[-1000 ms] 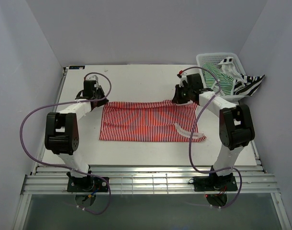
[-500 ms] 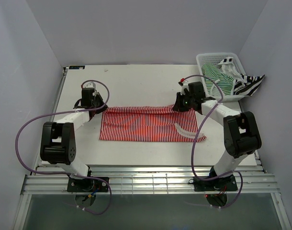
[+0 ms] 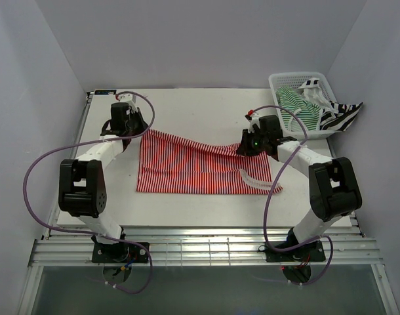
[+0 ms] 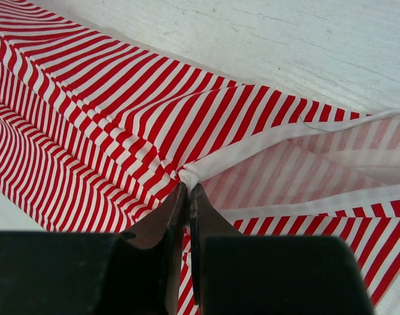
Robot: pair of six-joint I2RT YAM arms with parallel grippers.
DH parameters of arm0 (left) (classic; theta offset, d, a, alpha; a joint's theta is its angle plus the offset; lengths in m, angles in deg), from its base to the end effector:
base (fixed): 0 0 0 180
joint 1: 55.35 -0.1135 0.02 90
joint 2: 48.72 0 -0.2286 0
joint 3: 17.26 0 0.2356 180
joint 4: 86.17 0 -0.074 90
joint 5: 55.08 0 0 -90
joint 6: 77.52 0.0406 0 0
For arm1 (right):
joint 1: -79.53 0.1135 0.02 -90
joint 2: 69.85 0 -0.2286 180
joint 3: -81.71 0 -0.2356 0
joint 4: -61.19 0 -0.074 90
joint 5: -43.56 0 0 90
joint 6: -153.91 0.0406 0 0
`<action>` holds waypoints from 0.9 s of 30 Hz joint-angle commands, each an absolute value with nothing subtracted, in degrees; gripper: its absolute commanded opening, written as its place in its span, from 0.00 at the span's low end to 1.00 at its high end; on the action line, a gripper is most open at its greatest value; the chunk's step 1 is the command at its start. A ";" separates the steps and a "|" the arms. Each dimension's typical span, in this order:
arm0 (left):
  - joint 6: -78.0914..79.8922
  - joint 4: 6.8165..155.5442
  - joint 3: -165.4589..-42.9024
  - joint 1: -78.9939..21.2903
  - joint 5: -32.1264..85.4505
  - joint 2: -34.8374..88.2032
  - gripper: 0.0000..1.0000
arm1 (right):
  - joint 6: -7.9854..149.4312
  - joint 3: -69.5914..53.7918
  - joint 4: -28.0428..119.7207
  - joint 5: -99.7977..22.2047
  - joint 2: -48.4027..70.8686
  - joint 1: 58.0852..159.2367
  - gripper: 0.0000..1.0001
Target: Fold and stack the tank tops
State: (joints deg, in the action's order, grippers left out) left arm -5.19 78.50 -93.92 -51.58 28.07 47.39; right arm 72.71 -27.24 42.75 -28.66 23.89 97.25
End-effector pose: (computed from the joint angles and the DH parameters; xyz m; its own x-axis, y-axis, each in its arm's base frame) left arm 0.3593 -0.0285 0.1971 -0.5918 -0.2630 -0.7619 -0.0174 0.9492 -0.3141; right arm 0.3174 0.1144 0.1766 -0.6970 -0.0698 -0.7136 -0.4071 0.8578 0.3137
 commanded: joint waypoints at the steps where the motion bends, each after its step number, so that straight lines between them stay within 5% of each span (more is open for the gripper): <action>1: 0.35 79.52 -97.23 -51.66 26.49 47.69 0.00 | 72.17 -25.53 42.92 -29.12 22.00 97.29 0.08; 27: -3.16 85.40 -76.40 -51.66 28.95 37.85 0.00 | 69.27 -29.13 41.60 -27.54 20.50 97.20 0.08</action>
State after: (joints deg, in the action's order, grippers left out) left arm -2.85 84.33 -77.70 -51.45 28.53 40.29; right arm 70.67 -28.38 41.44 -28.18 21.96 97.25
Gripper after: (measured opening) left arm 0.008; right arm 0.088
